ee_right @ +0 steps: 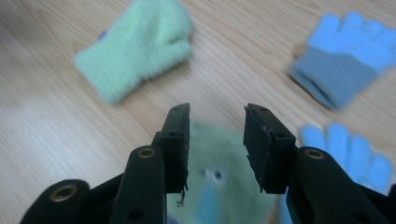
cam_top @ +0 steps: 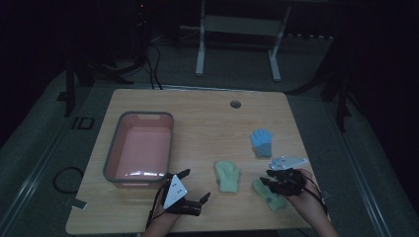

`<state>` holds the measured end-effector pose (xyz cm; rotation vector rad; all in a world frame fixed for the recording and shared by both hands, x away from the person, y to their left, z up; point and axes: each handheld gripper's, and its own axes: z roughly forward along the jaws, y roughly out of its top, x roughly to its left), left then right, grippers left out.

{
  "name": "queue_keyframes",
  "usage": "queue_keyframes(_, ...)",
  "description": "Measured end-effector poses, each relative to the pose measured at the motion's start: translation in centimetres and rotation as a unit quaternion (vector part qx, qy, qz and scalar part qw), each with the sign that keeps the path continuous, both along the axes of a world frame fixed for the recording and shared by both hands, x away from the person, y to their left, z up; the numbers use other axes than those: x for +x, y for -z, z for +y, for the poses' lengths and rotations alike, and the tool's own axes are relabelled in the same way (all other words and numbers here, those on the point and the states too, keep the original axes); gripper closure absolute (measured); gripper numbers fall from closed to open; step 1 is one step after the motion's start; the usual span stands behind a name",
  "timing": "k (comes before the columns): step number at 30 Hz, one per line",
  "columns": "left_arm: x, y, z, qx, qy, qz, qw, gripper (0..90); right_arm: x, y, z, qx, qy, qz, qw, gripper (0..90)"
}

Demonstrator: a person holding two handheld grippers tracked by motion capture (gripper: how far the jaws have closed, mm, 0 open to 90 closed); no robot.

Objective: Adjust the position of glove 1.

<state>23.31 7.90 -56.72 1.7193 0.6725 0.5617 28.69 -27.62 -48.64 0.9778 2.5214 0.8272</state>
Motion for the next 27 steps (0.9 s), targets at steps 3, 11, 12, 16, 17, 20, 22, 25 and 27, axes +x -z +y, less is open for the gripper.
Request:
queue_keyframes(3,-0.1,0.0,0.0,0.001,-0.001,-0.001,1.0,0.9,-0.5,0.5,-1.2,-0.003,0.011,0.01,0.9999,60.3)
queue_keyframes(11,-0.1,0.0,0.0,0.0,-0.002,-0.003,1.0,0.9,-1.6,3.0,-2.6,-0.008,0.007,0.03,0.9995,63.4)
queue_keyframes(12,0.0,0.0,0.0,-0.001,-0.001,-0.002,1.0,0.9,-1.6,3.4,-2.7,-0.006,0.008,0.034,0.9994,62.3)
queue_keyframes(16,-0.1,0.0,0.0,-0.001,-0.003,-0.003,1.0,0.9,-1.6,4.4,-2.8,-0.001,0.015,0.039,0.9991,61.9)
queue_keyframes(17,-0.1,0.0,0.0,-0.001,-0.003,-0.003,1.0,1.0,-1.7,4.4,-2.8,-0.003,0.014,0.039,0.9991,64.6)
queue_keyframes(20,-0.1,0.0,0.0,-0.001,-0.002,-0.003,1.0,0.9,-1.9,4.7,-2.7,-0.011,0.005,0.033,0.9994,75.1)
queue_keyframes(22,-0.1,0.0,0.0,-0.001,-0.003,-0.003,1.0,1.0,-2.0,4.7,-2.6,-0.009,0.008,0.034,0.9993,82.4)
queue_keyframes(25,0.0,0.0,0.0,-0.001,-0.003,-0.001,1.0,1.0,-2.3,4.5,-2.1,-0.007,0.033,0.026,0.9991,85.7)
queue_keyframes(27,0.0,0.0,0.0,-0.002,-0.004,-0.001,1.0,0.9,-2.5,3.6,-2.0,0.007,0.058,0.017,0.9982,86.2)
